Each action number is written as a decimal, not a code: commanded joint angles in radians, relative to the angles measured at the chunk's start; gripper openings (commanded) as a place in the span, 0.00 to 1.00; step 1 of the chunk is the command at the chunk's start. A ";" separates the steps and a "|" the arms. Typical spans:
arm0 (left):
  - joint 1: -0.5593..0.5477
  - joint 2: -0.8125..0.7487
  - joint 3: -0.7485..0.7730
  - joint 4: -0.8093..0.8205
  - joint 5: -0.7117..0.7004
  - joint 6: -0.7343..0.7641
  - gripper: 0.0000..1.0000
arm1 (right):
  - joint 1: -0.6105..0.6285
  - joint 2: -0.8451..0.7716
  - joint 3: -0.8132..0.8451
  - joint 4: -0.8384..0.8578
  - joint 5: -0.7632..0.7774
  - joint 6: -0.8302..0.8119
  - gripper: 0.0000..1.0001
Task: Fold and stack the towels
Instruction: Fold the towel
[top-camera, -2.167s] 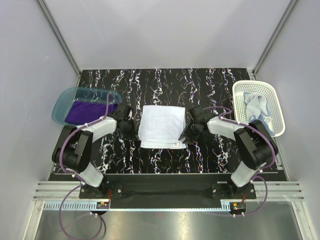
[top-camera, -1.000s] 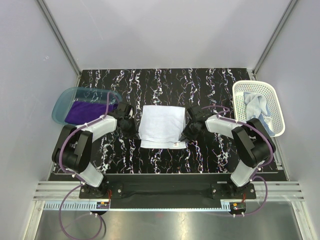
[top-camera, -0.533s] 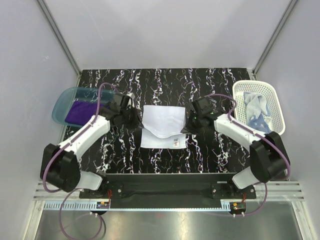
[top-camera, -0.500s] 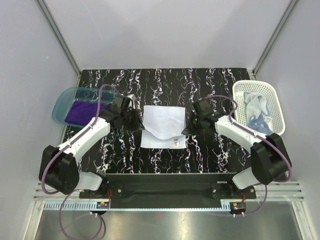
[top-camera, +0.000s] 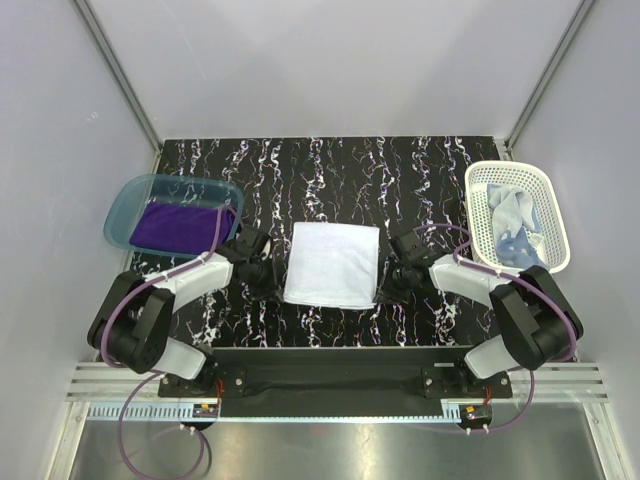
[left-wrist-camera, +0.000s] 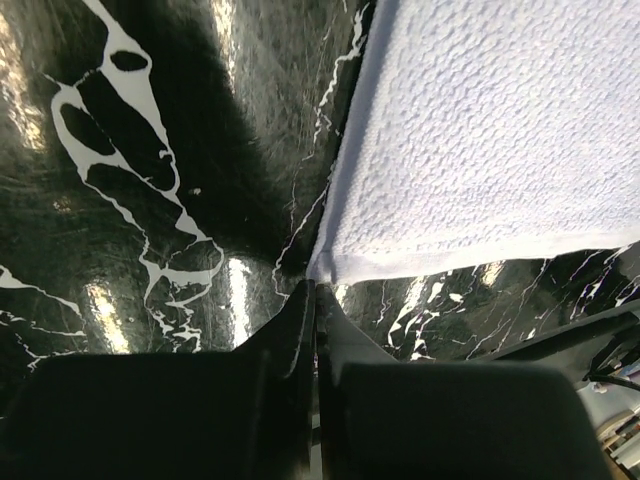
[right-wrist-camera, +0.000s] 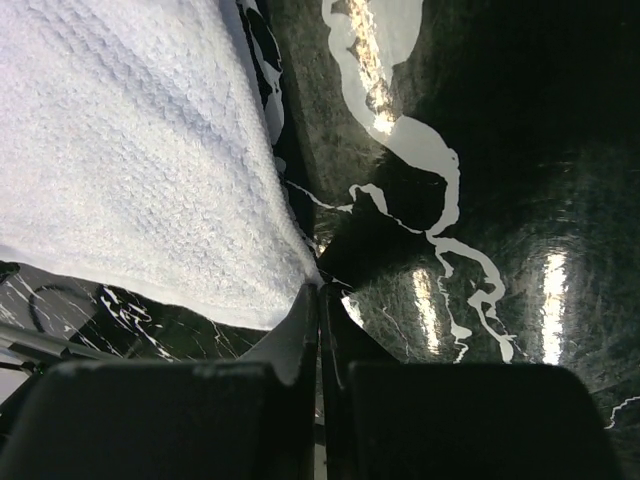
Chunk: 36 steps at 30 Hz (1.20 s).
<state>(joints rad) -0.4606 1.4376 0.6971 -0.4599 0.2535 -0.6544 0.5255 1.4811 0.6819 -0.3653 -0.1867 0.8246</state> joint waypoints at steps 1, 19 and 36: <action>0.002 -0.013 0.005 0.049 -0.014 0.018 0.00 | 0.008 0.002 -0.030 0.039 0.021 -0.002 0.00; -0.003 -0.129 0.107 -0.002 -0.060 0.070 0.39 | 0.008 -0.100 0.043 -0.113 0.003 -0.007 0.35; -0.003 0.084 0.027 0.063 -0.103 0.030 0.27 | 0.008 0.015 -0.084 0.151 -0.111 -0.025 0.25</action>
<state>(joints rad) -0.4618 1.5127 0.7189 -0.3275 0.2905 -0.6216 0.5236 1.5166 0.6460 -0.2005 -0.3431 0.8185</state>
